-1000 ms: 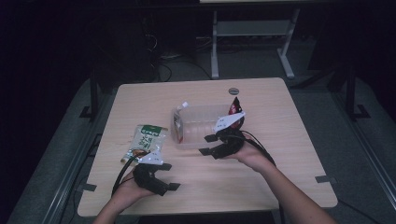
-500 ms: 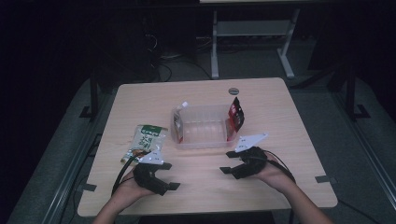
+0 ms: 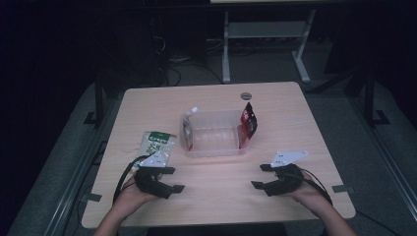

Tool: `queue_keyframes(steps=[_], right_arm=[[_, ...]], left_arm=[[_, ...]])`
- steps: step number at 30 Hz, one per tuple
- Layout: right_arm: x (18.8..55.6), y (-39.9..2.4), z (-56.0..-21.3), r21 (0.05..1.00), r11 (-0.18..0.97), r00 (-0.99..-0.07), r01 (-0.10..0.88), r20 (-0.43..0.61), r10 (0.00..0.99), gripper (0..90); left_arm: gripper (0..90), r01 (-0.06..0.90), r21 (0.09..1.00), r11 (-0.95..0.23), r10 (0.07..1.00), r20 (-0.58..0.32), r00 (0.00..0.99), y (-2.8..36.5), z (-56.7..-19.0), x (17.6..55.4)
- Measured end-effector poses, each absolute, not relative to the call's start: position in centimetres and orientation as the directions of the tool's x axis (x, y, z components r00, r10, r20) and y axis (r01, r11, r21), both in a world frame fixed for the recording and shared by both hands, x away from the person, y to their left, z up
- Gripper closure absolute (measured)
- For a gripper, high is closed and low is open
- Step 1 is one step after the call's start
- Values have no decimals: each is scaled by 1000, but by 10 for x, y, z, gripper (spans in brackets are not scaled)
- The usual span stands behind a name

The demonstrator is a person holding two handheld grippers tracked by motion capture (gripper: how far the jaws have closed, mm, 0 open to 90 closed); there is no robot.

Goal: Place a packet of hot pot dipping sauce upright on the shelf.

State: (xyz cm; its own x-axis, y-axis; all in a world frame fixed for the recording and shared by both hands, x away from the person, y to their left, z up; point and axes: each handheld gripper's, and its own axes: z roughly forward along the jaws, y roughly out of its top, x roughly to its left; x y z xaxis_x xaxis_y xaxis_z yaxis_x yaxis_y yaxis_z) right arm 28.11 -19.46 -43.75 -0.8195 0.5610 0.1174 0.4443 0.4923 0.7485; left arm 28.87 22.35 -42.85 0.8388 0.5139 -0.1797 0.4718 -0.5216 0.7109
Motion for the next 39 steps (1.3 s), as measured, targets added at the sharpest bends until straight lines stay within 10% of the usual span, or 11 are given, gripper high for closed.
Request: queue_keyframes(steps=[6,16,39], right_arm=[[279,-191,-438,750,496,-824,439,115,555,290],[282,-188,-438,753,489,-820,441,117,560,290],[284,-190,-440,742,504,-816,442,98,570,291]], left_arm=[[374,503,717,-482,564,-186,805,235,-417,292],[880,573,713,-403,680,-186,709,253,-402,318],[897,711,649,-273,901,-86,424,325,-420,375]])
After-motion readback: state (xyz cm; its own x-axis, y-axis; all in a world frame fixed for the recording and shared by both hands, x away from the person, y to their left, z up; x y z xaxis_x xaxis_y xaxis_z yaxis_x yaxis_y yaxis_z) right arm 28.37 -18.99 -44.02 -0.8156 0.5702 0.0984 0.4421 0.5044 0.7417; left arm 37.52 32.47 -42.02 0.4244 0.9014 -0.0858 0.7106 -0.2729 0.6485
